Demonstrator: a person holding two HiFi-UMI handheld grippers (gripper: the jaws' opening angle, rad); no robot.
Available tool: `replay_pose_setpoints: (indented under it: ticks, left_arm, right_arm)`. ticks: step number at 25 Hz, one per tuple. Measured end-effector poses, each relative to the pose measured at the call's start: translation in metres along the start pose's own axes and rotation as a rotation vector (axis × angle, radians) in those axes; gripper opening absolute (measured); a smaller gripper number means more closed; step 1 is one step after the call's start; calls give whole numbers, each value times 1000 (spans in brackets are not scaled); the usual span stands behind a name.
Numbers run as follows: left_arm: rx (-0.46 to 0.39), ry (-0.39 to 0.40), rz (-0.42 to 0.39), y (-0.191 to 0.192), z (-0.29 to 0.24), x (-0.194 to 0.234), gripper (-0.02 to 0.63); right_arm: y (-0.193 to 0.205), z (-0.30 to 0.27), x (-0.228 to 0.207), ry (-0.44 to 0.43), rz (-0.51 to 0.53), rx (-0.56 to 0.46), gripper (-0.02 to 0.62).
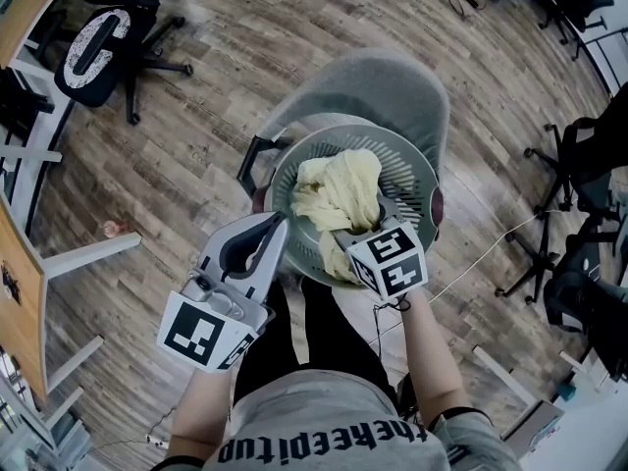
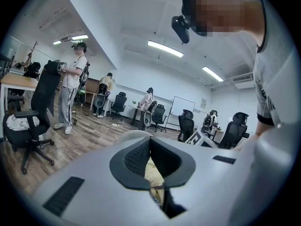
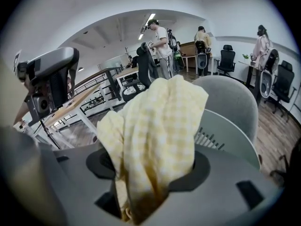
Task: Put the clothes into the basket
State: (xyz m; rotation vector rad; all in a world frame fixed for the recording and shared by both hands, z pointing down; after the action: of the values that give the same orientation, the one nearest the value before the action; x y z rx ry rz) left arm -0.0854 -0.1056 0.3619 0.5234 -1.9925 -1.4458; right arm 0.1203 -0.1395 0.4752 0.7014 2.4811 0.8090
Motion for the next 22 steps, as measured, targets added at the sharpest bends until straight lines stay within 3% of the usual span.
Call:
replay_pose_setpoints:
  ticks: [22]
  left_arm:
    - [-9,6,3,-1,-3,-2,15]
  right_arm:
    - [-7,18,1,-29,13,64,281]
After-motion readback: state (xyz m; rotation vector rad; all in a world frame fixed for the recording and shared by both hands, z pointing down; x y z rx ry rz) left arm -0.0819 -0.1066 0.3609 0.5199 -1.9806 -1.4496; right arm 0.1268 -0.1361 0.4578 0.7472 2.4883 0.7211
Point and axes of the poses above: the fingertips, and each gripper's own axes: z backward along the fingers, x to its left, y out of its underside, the point moved 10 cm from there along z, backward along the fingers, and after that the axes turned 2 degrees about -z, right-handed, at the moved point
